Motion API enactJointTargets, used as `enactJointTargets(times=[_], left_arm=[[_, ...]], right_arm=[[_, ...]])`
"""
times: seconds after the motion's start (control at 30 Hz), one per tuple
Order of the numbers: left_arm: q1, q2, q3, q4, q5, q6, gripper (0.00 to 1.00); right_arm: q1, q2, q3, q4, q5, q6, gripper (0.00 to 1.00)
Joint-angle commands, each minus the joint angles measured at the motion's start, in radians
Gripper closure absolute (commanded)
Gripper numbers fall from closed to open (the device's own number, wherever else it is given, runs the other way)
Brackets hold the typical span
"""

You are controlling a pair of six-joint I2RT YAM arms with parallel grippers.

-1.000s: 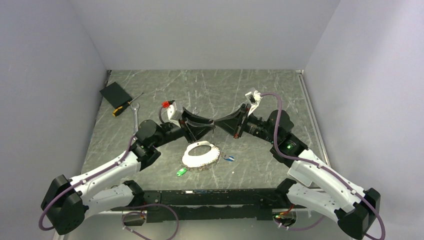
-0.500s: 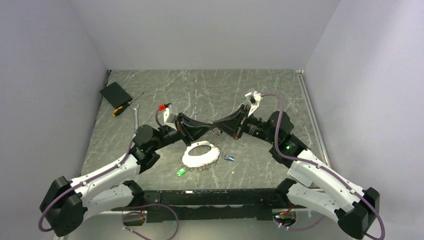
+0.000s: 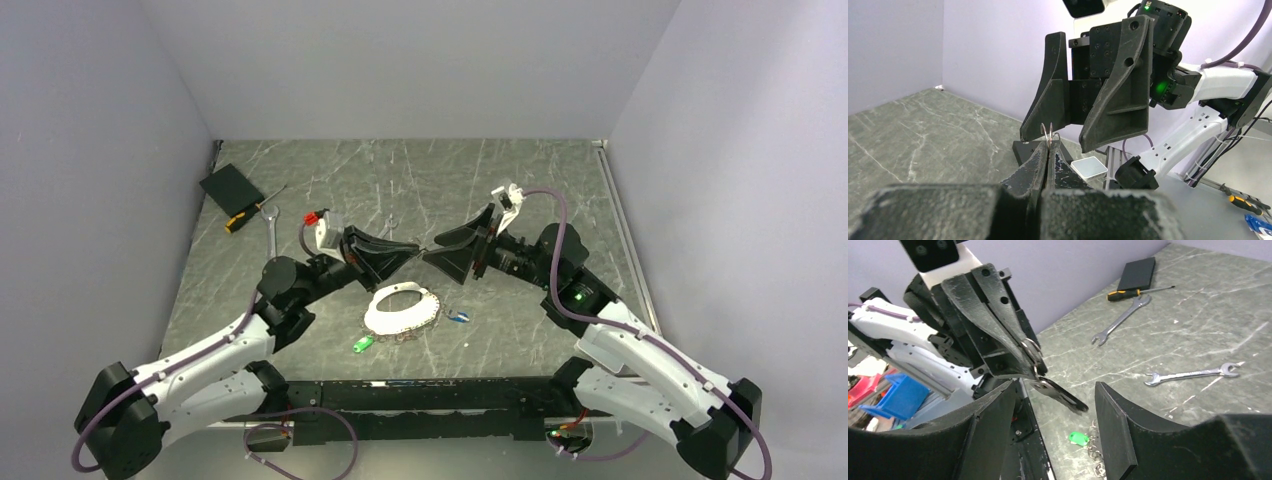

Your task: Put the keys on the keyring

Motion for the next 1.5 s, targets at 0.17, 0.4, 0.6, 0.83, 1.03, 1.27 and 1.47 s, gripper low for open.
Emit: enactJointTargets(times=[0.17, 0.4, 0.6, 0.83, 1.03, 1.27, 1.47], left_arm=[[0.003, -0.156, 0.002, -0.234, -0.087, 0.096, 1.00], [0.002, -0.294, 0.067, -0.648, -0.191, 0.184, 1.00], [0.003, -0.354, 0.076, -0.867, -0.278, 0.177, 1.00], [0.003, -0.346, 0.073, -0.976, -0.319, 0.158, 1.00], [0.003, -0.274, 0.122, -1.032, -0.304, 0.172, 1.00], [0.002, -0.229, 0.159, -1.063, -0.294, 0.187, 1.00], [0.002, -0.190, 0.140, -1.036, -0.266, 0.160, 1.00]], right_arm=[[0.003, -0.059, 0.048, -0.171, 0.221, -0.104, 0.36], [0.002, -0.022, 0.026, -0.317, 0.317, -0.091, 0.37], [0.003, 0.061, -0.004, -0.428, 0.380, -0.064, 0.49], [0.006, 0.190, -0.068, -0.408, 0.249, -0.049, 0.59], [0.009, 0.322, -0.053, -0.403, 0.193, -0.068, 0.65], [0.016, 0.435, -0.035, -0.371, 0.091, -0.071, 0.68], [0.028, 0.531, 0.002, -0.365, 0.045, -0.099, 0.71]])
